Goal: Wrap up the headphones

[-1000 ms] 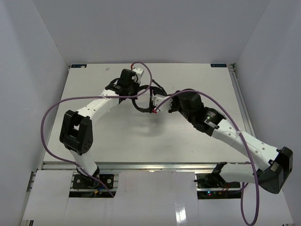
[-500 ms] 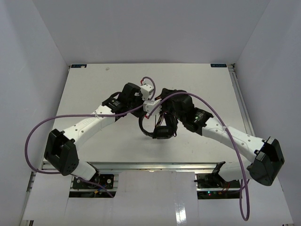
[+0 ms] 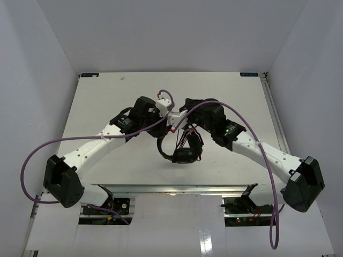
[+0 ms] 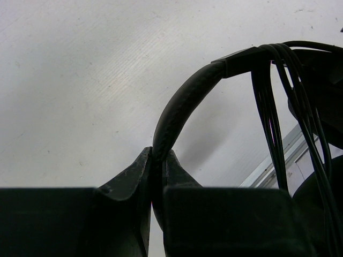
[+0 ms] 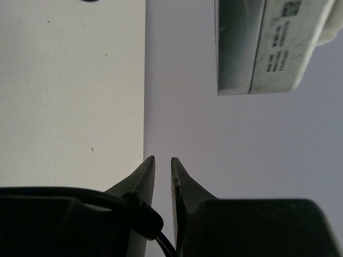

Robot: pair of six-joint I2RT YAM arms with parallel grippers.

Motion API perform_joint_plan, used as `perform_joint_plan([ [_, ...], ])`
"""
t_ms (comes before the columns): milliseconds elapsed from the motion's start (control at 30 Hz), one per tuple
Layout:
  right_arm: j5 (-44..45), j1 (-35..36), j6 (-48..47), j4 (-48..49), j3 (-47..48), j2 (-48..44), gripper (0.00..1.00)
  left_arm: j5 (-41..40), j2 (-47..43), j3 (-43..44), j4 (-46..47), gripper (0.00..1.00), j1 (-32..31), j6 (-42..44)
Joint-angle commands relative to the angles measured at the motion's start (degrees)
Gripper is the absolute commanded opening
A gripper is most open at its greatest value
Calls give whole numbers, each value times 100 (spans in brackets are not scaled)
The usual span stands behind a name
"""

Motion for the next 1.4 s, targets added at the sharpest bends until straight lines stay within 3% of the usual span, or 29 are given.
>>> perform_joint_plan([
  [0,116,-377,562,-120,185,135,26,720,-628,10,-41,0,-243,250],
  [267,-680,-702,1193,-522,322,181,32,769,-645,76,-41,0,-243,243],
  [533,-2313,-1547,2083,-1322,629,284,32,787,-823,316,-145,0,-243,193],
  [733,-3352,-1756,2504,-1464,544,223,32,806,-839,558,-217,0,-243,127],
  [1000,-3791,-1854,2881,-1447,253,47,33,105,-767,793,-253,0,-243,57],
  [1233,-3399,-2302,3085,-1438,-87,44,65,-582,-520,1000,-355,0,-214,7],
  [1367,-3378,-2453,3175,-1455,-297,-11,77,-576,-335,1147,-303,0,-169,-105],
])
